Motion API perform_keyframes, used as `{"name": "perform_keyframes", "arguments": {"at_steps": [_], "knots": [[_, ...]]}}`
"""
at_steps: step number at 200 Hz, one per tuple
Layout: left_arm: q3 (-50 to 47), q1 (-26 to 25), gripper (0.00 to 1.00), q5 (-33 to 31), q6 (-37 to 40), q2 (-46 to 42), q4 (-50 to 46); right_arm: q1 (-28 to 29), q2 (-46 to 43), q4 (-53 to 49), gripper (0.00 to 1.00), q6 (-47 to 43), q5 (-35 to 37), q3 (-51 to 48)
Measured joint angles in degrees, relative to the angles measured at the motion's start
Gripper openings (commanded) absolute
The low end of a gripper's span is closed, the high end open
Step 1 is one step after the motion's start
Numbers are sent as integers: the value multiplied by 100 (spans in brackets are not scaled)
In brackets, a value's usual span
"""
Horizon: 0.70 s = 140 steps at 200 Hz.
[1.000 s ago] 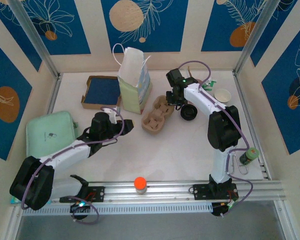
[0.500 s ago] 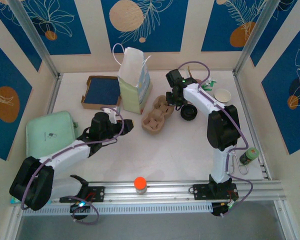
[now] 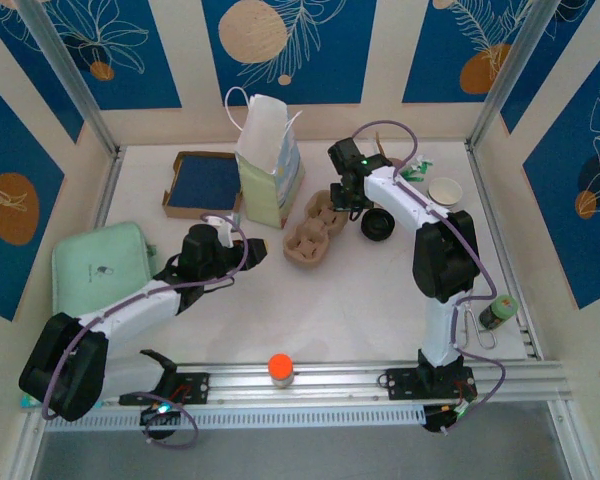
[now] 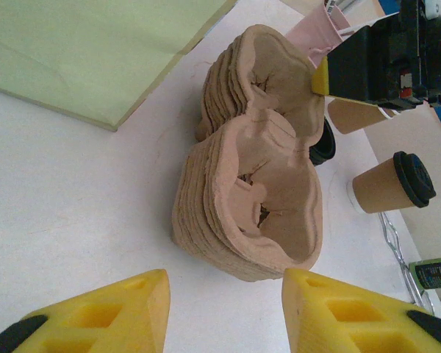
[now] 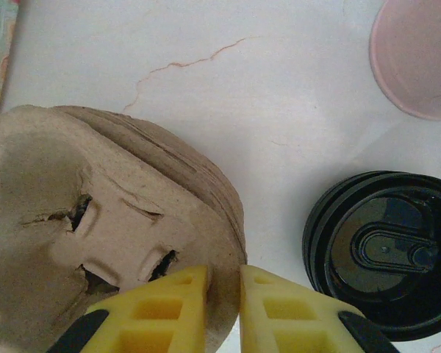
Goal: Pack the takeout coffee
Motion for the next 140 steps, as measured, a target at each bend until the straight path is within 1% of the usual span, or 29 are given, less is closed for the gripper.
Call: {"name": "perform_keyframes", "arguments": {"at_steps": [13, 29, 68, 140], "knots": [[0, 0, 45, 20, 0, -9, -2, 7, 0, -11, 16, -2, 35, 0], [0, 0, 45, 35, -2, -46, -4, 11, 0, -17, 13, -2, 44, 0], [0, 0, 45, 37, 0, -205, -50, 15, -72, -15, 10, 4, 28, -2], [-4, 7, 45, 33, 2, -511, -234, -17, -778, 96, 1, 155, -520, -192]]}}
